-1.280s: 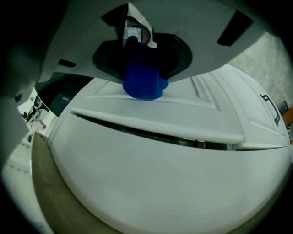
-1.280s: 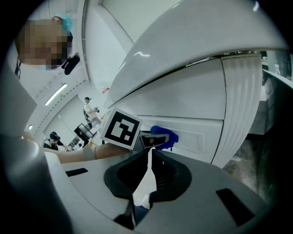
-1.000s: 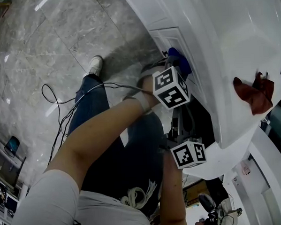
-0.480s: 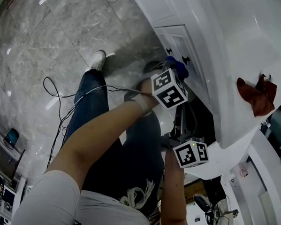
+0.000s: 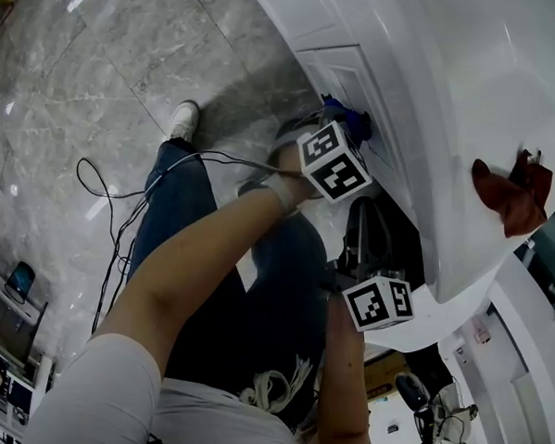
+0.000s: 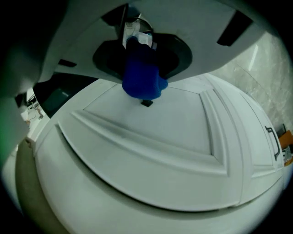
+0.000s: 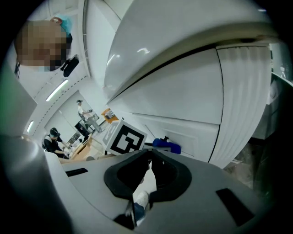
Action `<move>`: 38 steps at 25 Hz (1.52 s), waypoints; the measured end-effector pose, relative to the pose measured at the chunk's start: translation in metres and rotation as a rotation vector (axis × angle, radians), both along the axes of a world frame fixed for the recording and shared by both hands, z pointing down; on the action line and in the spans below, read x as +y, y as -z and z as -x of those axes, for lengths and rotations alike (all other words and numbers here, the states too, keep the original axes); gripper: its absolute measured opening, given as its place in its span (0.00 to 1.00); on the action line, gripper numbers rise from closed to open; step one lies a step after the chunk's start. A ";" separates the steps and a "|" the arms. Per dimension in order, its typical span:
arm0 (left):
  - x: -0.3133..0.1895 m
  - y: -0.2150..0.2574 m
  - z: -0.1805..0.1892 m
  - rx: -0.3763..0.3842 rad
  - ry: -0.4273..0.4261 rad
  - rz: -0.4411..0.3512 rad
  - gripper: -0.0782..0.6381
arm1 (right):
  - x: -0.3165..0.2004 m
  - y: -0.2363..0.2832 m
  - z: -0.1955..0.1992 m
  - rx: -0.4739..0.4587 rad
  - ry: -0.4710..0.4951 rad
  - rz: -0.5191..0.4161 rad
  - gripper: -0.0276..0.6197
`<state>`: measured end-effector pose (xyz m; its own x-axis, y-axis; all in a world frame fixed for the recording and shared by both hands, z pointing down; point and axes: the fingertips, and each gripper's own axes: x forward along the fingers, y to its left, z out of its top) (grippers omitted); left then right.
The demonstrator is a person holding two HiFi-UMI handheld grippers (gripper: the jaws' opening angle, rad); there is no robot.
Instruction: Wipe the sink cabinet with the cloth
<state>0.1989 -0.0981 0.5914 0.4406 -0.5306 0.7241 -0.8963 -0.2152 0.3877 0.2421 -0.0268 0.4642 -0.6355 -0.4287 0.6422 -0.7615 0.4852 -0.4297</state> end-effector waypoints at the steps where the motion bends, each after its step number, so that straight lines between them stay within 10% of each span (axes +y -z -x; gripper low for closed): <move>1: -0.002 -0.005 0.000 -0.002 -0.001 0.005 0.27 | -0.003 -0.002 0.001 -0.002 -0.003 -0.006 0.10; 17: -0.016 -0.050 0.000 0.076 0.028 0.017 0.27 | -0.018 -0.028 0.002 -0.002 -0.035 -0.028 0.10; 38: -0.015 -0.105 0.025 -0.023 0.040 0.064 0.27 | -0.014 -0.039 0.008 0.007 -0.025 -0.033 0.10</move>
